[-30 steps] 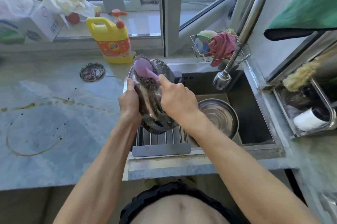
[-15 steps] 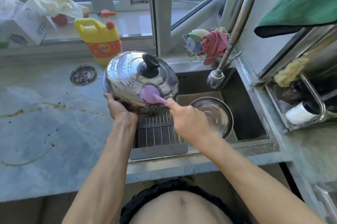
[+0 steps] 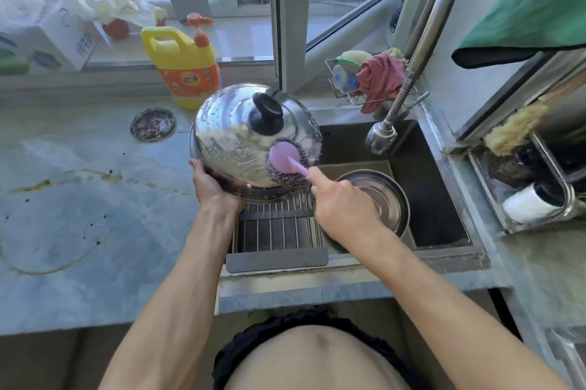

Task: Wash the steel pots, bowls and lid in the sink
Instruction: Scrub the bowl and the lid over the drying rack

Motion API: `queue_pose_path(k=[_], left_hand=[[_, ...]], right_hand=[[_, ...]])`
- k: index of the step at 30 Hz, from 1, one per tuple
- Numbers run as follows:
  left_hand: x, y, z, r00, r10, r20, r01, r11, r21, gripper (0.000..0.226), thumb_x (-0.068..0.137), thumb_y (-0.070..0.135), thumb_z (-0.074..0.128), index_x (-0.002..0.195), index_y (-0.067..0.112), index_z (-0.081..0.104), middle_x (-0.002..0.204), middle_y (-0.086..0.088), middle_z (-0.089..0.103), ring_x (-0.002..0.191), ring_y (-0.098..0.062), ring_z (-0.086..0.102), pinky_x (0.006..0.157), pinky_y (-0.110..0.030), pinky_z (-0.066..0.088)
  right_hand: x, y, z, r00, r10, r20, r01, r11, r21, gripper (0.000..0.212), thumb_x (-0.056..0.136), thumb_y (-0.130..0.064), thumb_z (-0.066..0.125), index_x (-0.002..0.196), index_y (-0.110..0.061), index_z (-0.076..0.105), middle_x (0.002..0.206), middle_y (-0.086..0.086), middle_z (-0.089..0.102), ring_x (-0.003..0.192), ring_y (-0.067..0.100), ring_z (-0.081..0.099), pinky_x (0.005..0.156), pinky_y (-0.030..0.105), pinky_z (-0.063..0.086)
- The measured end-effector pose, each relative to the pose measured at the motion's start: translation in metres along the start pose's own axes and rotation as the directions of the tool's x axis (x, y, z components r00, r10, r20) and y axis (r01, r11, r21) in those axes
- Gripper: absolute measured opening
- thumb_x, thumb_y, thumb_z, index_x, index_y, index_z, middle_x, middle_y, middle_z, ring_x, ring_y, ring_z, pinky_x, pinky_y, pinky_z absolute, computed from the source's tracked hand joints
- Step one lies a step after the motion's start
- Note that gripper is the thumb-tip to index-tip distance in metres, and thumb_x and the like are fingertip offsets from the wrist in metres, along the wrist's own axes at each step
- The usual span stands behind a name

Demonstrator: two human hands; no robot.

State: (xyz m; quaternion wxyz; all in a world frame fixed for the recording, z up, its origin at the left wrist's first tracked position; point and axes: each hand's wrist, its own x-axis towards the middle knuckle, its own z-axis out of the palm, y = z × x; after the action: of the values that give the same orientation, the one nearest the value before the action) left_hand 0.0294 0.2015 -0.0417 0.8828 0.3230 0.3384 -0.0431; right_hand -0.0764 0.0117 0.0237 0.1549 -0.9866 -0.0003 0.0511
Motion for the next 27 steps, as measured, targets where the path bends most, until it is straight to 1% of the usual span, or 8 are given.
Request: queue_pose_path(k=[4,8,12,15,17,21,25,27], left_hand=[[0.000,0.001,-0.010,1.000,-0.006,0.013,0.005,0.998,0.069,0.070,0.098,0.074,0.030,0.134,0.025,0.066,0.138,-0.014,0.064,0.128,-0.038,0.059,0.111,-0.060,0.044],[0.001,-0.002,-0.020,1.000,-0.006,-0.029,0.008,0.996,0.089,0.075,0.094,0.078,0.033,0.137,0.026,0.065,0.138,-0.014,0.065,0.127,-0.039,0.060,0.110,-0.061,0.044],[0.006,-0.006,-0.020,0.995,0.048,-0.083,-0.037,0.991,0.125,0.073,0.087,0.080,0.047,0.130,0.025,0.070,0.131,-0.011,0.070,0.120,-0.035,0.066,0.104,-0.061,0.050],[-0.006,-0.007,-0.011,0.981,0.104,-0.163,-0.084,0.988,0.129,0.060,0.092,0.071,0.056,0.121,0.021,0.070,0.120,-0.008,0.075,0.106,-0.029,0.073,0.094,-0.056,0.058],[-0.009,-0.013,-0.011,0.983,0.109,-0.146,-0.088,0.986,0.142,0.059,0.093,0.070,0.055,0.120,0.019,0.068,0.118,-0.010,0.074,0.104,-0.029,0.073,0.092,-0.053,0.059],[-0.012,-0.015,-0.019,0.980,0.135,-0.148,-0.103,0.973,0.206,0.070,0.089,0.069,0.062,0.131,0.012,0.062,0.117,-0.010,0.074,0.100,-0.027,0.074,0.091,-0.050,0.060],[-0.016,-0.014,-0.018,0.981,0.161,-0.111,-0.127,0.955,0.267,0.064,0.090,0.065,0.063,0.118,0.008,0.070,0.104,-0.013,0.078,0.093,-0.028,0.077,0.089,-0.052,0.061],[-0.017,-0.014,-0.021,0.985,0.153,-0.082,-0.125,0.953,0.277,0.061,0.088,0.065,0.065,0.114,0.010,0.071,0.103,-0.011,0.079,0.095,-0.028,0.077,0.091,-0.053,0.060]], right_hand=[[0.018,0.030,-0.002,0.966,0.257,-0.009,-0.254,0.959,0.125,0.038,0.100,-0.015,0.038,0.135,-0.027,0.046,0.096,0.016,0.063,0.082,0.038,0.056,0.064,0.037,0.037],[0.004,0.005,0.010,0.998,0.063,-0.013,-0.061,0.991,0.118,0.042,0.102,-0.019,0.038,0.143,-0.030,0.038,0.094,0.020,0.064,0.087,0.042,0.062,0.063,0.039,0.037],[0.010,0.020,0.013,0.975,0.219,0.029,-0.221,0.963,0.153,0.038,0.101,-0.017,0.039,0.137,-0.026,0.044,0.096,0.017,0.062,0.094,0.042,0.062,0.067,0.039,0.039],[-0.006,-0.010,0.022,1.000,-0.005,0.022,0.003,0.993,0.121,0.044,0.102,-0.018,0.037,0.145,-0.028,0.035,0.088,0.019,0.065,0.082,0.040,0.065,0.059,0.040,0.040],[-0.007,-0.020,0.021,0.995,-0.103,-0.013,0.104,0.985,0.135,0.041,0.103,-0.021,0.038,0.143,-0.027,0.035,0.087,0.021,0.067,0.081,0.042,0.065,0.058,0.041,0.040],[0.001,-0.012,0.012,0.997,-0.050,-0.053,0.053,0.997,0.055,0.041,0.101,-0.019,0.038,0.141,-0.026,0.036,0.086,0.020,0.067,0.082,0.043,0.066,0.059,0.042,0.042],[0.002,-0.037,0.002,0.980,-0.188,-0.071,0.190,0.982,0.014,0.040,0.100,-0.017,0.038,0.139,-0.025,0.037,0.083,0.016,0.068,0.076,0.039,0.067,0.058,0.039,0.041],[0.022,-0.036,-0.011,0.982,-0.149,-0.115,0.151,0.988,0.009,0.035,0.101,-0.017,0.037,0.135,-0.024,0.041,0.086,0.016,0.067,0.078,0.038,0.067,0.060,0.040,0.042]])
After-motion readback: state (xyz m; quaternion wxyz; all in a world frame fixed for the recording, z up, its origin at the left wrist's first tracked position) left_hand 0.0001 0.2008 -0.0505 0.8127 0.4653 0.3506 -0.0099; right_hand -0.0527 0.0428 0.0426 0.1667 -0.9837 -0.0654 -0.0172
